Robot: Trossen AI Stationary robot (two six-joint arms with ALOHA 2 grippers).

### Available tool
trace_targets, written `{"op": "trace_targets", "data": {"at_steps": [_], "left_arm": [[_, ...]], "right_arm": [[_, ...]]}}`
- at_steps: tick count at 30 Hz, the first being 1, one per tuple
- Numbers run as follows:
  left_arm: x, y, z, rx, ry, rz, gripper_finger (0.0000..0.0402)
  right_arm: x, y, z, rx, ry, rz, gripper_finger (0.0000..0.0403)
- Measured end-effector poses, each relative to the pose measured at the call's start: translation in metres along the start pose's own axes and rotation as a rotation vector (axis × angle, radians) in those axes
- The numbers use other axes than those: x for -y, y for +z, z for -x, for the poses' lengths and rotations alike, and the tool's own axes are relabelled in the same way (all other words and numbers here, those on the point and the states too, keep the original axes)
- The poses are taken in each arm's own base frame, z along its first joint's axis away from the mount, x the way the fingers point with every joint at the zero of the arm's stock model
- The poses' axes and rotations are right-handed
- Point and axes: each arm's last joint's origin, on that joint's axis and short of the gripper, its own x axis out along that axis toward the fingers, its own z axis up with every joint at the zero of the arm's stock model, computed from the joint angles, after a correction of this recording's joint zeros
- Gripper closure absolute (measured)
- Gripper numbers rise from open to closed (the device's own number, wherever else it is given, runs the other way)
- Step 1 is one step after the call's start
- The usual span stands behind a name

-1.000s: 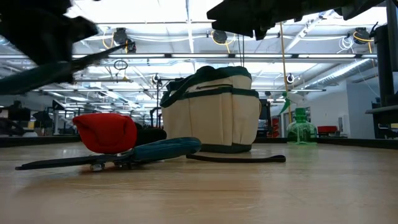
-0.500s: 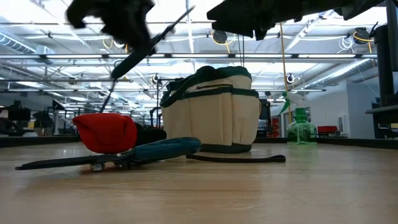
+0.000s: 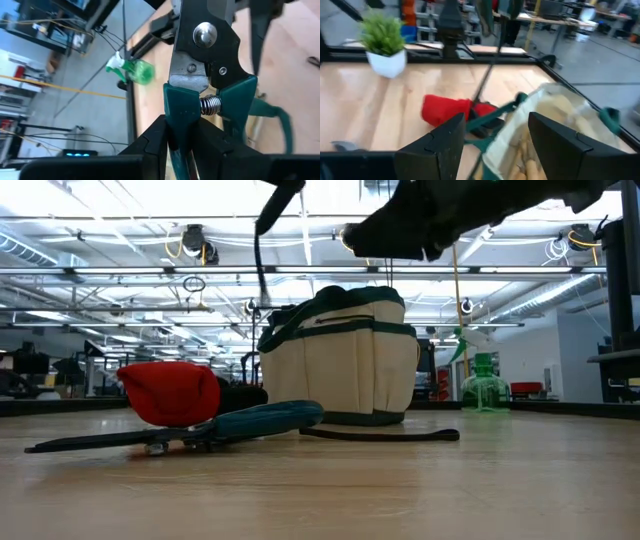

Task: Pick & Place Garden tools in Gardening bag
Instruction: Put the left green shear scissors into the gardening bag

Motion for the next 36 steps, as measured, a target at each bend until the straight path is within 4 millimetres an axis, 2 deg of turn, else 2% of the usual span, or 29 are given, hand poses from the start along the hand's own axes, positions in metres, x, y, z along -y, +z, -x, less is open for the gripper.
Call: {"op": "trace_targets", "data": {"at_steps": [12,20,23,31,36], "left_arm": [[-0.024,-0.001,-0.013,0.054,0.111,0.036,0.033],[-0.042,0.004,-0.019,0.253,0.078,0.099,0.033],[-0.048,0.002,-0.025,0.268,0.101,0.116,0.033],[-0.053,-0.012,-0.059,0.2,0.107,0.143,0.033],[-0.045,-0.028,-0.081,0.08,0.04,0.152,0.033]], "right_arm": [[-0.004,-0.009,0.005,-0.071,-0.055,0.016,0.019],[-0.004,-0.009,0.005,-0.072,-0.055,-0.012,0.019],[-0.004,-0.009,0.005,-0.072,-0.055,-0.012,0.019],[-0.004,-0.01,0.005,-0.078,-0.057,-0.048,0.019],[-0.004,-0.013,0.005,-0.099,-0.059,-0.043,0.019]]}}
